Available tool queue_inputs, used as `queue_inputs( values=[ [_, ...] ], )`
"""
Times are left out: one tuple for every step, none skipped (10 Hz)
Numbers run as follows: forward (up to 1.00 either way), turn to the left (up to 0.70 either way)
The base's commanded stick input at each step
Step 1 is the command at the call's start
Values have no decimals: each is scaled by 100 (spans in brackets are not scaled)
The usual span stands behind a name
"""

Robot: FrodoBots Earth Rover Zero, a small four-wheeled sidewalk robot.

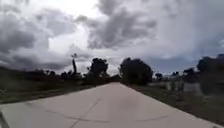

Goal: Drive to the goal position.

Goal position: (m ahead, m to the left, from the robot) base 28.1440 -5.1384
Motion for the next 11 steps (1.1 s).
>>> queue_inputs(
  values=[
    [85, 0],
    [85, 0],
    [85, 0],
    [85, 0],
    [85, 0],
    [85, 0],
    [85, 0],
    [85, 0],
    [85, 0],
    [85, 0],
    [85, 0]
  ],
)
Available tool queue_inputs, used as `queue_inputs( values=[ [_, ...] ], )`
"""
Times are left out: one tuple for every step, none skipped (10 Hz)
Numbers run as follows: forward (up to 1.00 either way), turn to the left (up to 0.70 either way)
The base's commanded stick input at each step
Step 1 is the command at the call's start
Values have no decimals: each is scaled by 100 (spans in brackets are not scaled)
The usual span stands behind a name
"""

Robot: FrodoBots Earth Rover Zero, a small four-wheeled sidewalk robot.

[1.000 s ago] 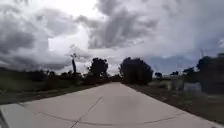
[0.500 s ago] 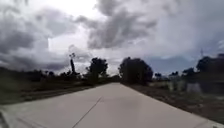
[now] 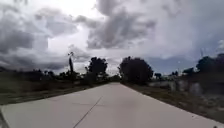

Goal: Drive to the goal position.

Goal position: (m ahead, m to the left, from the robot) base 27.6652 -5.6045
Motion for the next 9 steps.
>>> queue_inputs(
  values=[
    [85, 0],
    [85, 0],
    [85, 0],
    [85, 0],
    [85, 0],
    [85, 0],
    [85, 0],
    [85, 0],
    [85, 0]
  ],
)
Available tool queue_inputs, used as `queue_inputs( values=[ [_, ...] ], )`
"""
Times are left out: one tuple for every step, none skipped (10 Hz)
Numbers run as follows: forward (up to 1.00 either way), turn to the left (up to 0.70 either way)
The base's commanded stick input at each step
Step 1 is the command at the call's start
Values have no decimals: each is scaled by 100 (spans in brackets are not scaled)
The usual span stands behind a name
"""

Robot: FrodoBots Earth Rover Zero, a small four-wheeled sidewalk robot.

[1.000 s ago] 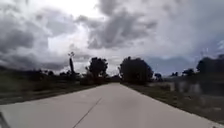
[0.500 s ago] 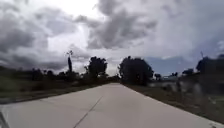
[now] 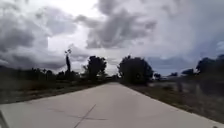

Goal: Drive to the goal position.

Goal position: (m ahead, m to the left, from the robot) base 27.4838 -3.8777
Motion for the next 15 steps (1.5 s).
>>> queue_inputs(
  values=[
    [85, 0],
    [85, 0],
    [85, 0],
    [85, 0],
    [85, 0],
    [85, 0],
    [85, 0],
    [85, 0],
    [85, 0],
    [85, 0],
    [85, 0],
    [85, 0],
    [85, 0],
    [85, 0],
    [85, 0]
  ],
)
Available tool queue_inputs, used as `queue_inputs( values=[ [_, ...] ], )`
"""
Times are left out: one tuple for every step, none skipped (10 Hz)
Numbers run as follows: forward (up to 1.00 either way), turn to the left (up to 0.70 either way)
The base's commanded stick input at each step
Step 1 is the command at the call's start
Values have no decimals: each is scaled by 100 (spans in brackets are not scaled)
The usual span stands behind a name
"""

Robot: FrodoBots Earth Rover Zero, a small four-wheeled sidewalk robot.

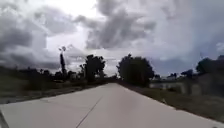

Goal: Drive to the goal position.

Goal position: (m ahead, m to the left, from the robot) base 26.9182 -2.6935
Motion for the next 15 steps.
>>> queue_inputs(
  values=[
    [85, 0],
    [85, 0],
    [85, 0],
    [85, 0],
    [85, 0],
    [85, 0],
    [85, 0],
    [85, 0],
    [85, 0],
    [85, 0],
    [85, 0],
    [85, 0],
    [85, 0],
    [85, 0],
    [85, 0]
  ],
)
